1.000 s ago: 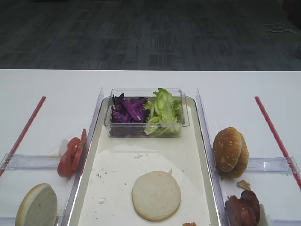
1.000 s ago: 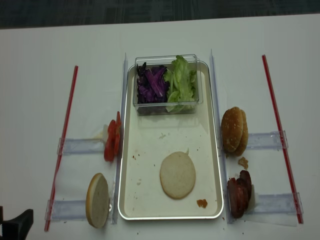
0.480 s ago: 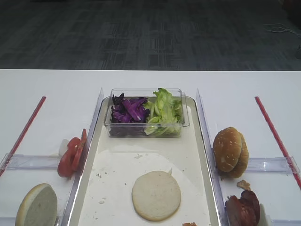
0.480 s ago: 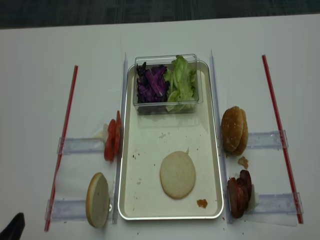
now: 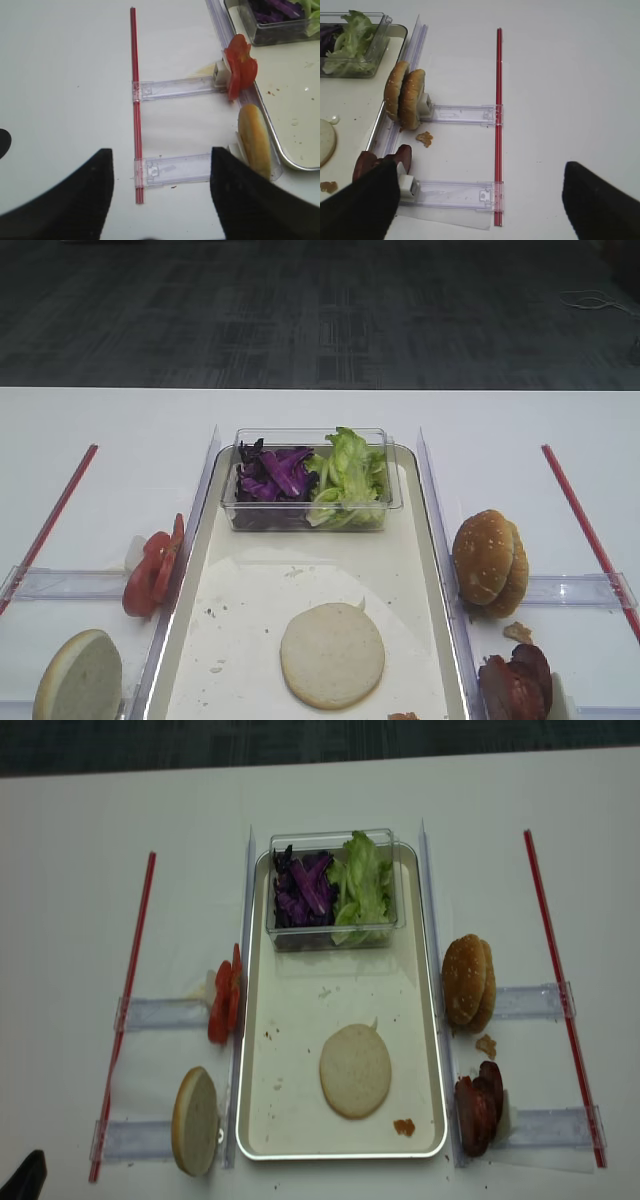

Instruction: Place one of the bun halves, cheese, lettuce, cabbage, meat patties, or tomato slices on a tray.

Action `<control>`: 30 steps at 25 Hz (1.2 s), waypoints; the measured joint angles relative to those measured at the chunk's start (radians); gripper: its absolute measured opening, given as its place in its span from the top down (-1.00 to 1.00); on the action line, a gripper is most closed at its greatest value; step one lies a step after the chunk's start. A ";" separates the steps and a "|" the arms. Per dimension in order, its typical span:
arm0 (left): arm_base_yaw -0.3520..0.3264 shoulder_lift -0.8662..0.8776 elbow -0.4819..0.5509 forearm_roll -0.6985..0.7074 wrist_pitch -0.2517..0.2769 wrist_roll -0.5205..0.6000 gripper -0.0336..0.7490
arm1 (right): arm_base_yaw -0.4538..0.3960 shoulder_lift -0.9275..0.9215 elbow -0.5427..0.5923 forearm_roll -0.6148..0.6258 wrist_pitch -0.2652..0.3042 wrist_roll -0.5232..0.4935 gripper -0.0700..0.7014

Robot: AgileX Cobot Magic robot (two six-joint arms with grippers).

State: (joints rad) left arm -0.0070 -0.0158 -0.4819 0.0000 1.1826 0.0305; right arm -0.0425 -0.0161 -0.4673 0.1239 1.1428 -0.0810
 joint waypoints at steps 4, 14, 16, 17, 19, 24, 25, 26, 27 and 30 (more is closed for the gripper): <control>0.000 0.000 0.000 0.000 0.000 0.000 -0.11 | 0.000 0.000 0.000 0.000 0.000 0.000 -0.96; 0.000 0.000 0.000 0.000 0.000 -0.014 -0.11 | 0.000 0.000 0.000 0.000 0.000 0.002 -0.96; 0.000 0.000 0.000 0.000 0.000 -0.018 -0.11 | 0.000 0.000 0.000 0.000 0.000 0.002 -0.96; 0.000 0.000 0.000 0.000 0.000 -0.018 -0.11 | 0.000 0.000 0.000 0.000 0.000 0.002 -0.96; 0.000 0.000 0.000 0.000 0.000 -0.019 -0.11 | 0.000 0.000 0.000 0.000 0.000 0.002 -0.96; 0.000 0.000 0.000 0.000 0.000 -0.031 -0.11 | 0.000 0.000 0.000 0.000 0.000 0.004 -0.96; 0.000 0.000 0.000 0.000 0.000 -0.037 -0.11 | 0.000 0.000 0.000 0.000 0.000 0.004 -0.96; 0.000 0.000 0.000 0.000 0.000 -0.043 -0.11 | 0.000 0.000 0.000 0.000 0.000 0.004 -0.96; 0.000 0.000 0.000 -0.006 0.000 -0.046 -0.11 | 0.000 0.000 0.000 0.000 0.000 0.004 -0.96; 0.000 0.000 0.000 -0.006 0.000 -0.054 -0.11 | 0.000 0.000 0.000 0.000 0.000 0.004 -0.96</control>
State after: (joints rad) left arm -0.0070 -0.0158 -0.4819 -0.0060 1.1826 -0.0237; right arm -0.0425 -0.0161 -0.4673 0.1239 1.1428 -0.0774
